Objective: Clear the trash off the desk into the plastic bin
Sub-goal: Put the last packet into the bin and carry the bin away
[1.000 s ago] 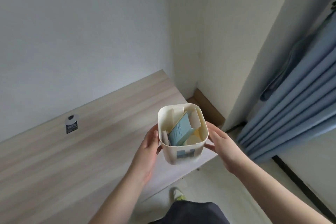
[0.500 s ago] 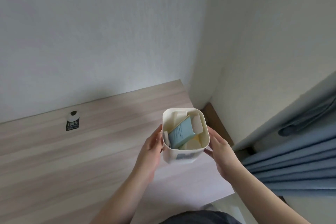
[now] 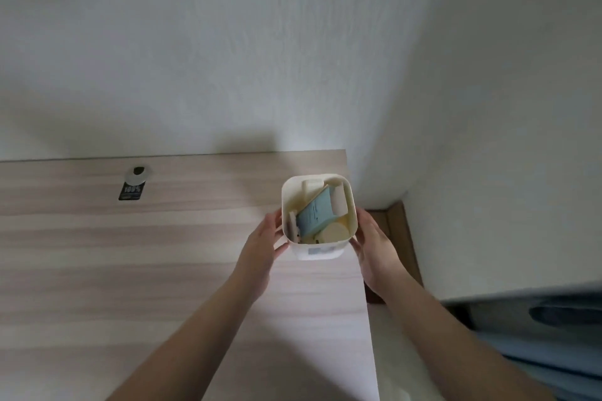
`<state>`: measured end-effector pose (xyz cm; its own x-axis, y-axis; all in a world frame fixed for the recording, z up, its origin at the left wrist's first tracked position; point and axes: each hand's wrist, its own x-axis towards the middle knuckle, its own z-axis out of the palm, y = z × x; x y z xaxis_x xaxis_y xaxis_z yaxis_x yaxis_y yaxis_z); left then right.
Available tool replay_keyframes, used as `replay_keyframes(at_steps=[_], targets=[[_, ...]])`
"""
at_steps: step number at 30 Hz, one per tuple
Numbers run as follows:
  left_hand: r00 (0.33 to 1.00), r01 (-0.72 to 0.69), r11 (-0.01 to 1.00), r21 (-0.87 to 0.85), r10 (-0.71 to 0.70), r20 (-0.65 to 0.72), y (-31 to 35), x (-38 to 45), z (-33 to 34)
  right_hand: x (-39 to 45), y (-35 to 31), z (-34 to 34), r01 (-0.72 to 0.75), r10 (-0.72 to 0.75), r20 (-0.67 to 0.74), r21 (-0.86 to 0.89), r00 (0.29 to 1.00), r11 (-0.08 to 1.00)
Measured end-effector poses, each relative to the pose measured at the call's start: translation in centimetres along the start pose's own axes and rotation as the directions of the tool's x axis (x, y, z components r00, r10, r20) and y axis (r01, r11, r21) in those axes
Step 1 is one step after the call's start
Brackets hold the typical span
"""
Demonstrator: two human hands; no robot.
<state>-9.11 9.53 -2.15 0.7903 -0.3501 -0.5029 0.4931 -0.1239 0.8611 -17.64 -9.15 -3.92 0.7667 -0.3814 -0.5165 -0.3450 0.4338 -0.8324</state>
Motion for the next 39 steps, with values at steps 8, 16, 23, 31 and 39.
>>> replay_keyframes(at_steps=[8,16,23,31,39], targets=[[0.996,0.052,0.995,-0.088,-0.058,-0.07,1.3,5.0,-0.1,4.9,-1.0,1.3,0.039,-0.044,0.198,0.027,0.979,0.999],[0.993,0.09,0.99,-0.11,-0.097,-0.061,2.6,8.6,0.9,8.3,-2.9,1.7,0.022,-0.007,0.181,-0.083,0.983,0.996],[0.986,0.104,0.994,-0.015,-0.105,-0.132,4.6,11.3,2.9,10.5,-5.0,2.4,-0.008,0.008,-0.001,-0.085,1.0,0.996],[1.0,0.022,0.998,0.051,-0.021,-0.013,5.4,13.5,2.5,12.2,-6.8,2.3,-0.032,0.03,0.031,0.073,0.999,0.997],[0.997,0.084,0.993,0.08,-0.083,-0.009,7.0,14.8,3.3,13.7,-8.0,3.0,-0.002,-0.006,0.112,0.069,0.994,0.998]])
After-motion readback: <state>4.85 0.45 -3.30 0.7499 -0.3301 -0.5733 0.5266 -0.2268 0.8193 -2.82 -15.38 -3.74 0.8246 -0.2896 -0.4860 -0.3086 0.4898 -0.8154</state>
